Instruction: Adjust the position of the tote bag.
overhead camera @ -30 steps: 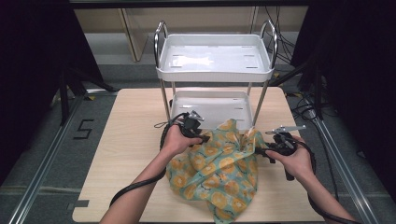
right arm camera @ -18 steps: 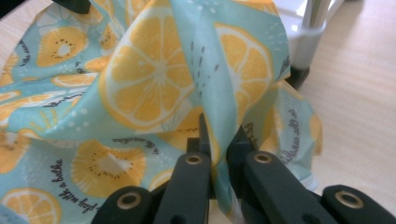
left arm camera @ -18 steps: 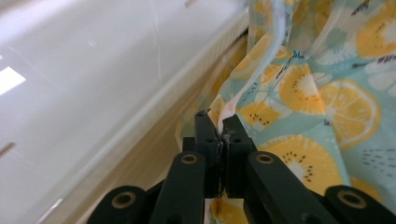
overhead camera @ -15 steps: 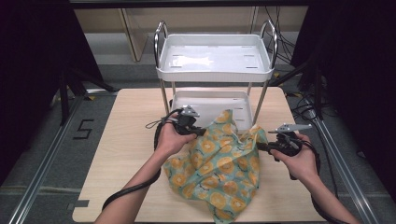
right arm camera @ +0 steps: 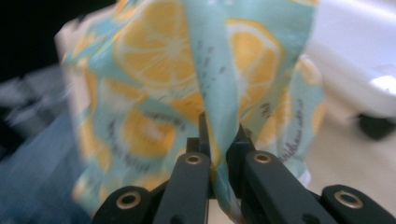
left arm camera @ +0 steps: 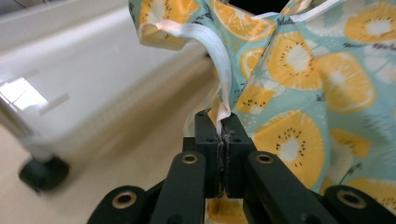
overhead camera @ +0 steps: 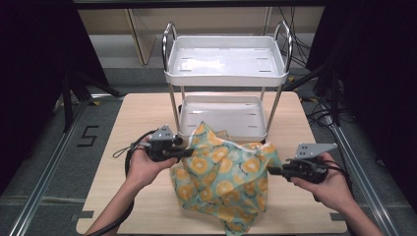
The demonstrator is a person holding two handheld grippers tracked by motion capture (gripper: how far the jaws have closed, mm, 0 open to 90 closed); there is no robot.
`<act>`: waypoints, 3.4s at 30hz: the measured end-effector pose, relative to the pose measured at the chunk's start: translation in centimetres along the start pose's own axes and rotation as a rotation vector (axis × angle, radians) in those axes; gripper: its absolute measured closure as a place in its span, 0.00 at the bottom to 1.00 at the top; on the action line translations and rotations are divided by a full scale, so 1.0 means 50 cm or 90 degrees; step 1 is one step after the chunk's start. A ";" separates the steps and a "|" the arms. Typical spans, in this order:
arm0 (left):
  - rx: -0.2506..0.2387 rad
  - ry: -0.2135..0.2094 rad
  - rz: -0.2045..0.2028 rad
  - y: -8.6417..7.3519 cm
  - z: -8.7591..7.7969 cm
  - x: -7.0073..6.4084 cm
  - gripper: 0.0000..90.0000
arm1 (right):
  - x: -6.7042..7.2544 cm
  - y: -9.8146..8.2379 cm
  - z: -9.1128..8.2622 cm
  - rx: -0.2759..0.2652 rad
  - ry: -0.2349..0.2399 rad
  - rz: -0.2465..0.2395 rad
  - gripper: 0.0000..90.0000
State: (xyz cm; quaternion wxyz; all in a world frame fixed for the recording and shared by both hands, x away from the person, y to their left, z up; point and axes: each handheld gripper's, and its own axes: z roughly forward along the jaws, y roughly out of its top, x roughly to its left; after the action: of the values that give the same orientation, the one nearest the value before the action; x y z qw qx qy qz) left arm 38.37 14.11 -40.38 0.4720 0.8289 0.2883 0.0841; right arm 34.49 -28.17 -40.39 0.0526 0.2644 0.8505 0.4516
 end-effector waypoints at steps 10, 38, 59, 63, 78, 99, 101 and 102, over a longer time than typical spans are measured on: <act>0.053 -0.026 0.042 -0.099 0.014 -0.048 0.95 | 0.034 -0.067 0.051 0.213 0.065 -0.080 0.89; 0.046 -0.004 0.109 -0.058 0.026 -0.074 0.93 | -0.015 0.110 -0.007 0.031 -0.050 0.007 0.45; 0.102 -0.035 0.087 -0.154 0.020 -0.081 0.82 | 0.077 -0.026 0.095 0.268 0.182 -0.094 0.98; 0.077 -0.032 0.064 -0.141 0.003 -0.077 0.60 | 0.080 -0.027 0.103 0.269 0.180 -0.099 0.98; -0.043 -0.074 0.088 0.009 -0.088 -0.088 0.37 | 0.089 -0.022 0.112 0.280 0.165 -0.121 0.97; 0.044 -0.070 0.113 -0.030 0.009 -0.138 0.87 | 0.103 -0.043 0.126 0.311 0.164 -0.139 0.96; 0.005 -0.045 0.120 -0.008 -0.006 -0.140 0.76 | 0.104 -0.039 0.127 0.310 0.163 -0.144 0.96; -0.017 -0.034 0.123 0.003 -0.010 -0.141 0.70 | 0.105 -0.037 0.127 0.311 0.157 -0.145 0.96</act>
State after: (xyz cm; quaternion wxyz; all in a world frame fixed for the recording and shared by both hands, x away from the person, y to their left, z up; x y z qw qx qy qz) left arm 32.45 10.50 -39.03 0.4800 0.8485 0.1935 0.1111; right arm 31.36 -21.67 -44.80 -0.0661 0.1152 0.9583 0.2530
